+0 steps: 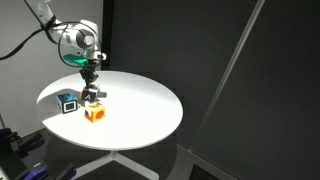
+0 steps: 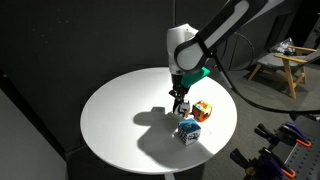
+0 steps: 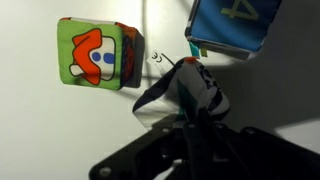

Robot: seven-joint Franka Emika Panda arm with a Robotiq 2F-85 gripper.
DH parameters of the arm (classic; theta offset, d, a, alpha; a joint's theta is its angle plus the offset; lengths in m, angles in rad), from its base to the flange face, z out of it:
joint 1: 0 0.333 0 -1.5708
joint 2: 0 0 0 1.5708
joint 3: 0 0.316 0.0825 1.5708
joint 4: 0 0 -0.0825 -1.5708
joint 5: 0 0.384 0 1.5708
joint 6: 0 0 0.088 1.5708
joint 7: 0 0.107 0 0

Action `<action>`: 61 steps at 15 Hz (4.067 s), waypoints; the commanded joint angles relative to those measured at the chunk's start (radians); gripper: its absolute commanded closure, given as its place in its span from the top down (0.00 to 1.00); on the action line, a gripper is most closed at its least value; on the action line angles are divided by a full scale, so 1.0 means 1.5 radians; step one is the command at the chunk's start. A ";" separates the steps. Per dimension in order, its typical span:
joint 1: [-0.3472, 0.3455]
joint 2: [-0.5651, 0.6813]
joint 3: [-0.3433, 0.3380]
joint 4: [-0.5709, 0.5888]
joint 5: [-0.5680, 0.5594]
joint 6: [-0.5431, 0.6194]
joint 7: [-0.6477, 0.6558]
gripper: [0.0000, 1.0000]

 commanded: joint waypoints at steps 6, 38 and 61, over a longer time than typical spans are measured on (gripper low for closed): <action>-0.010 -0.020 0.000 -0.009 0.015 -0.010 0.016 0.07; -0.064 -0.171 -0.021 -0.123 0.083 -0.072 0.111 0.04; -0.072 -0.174 -0.042 -0.170 -0.053 -0.061 0.155 0.03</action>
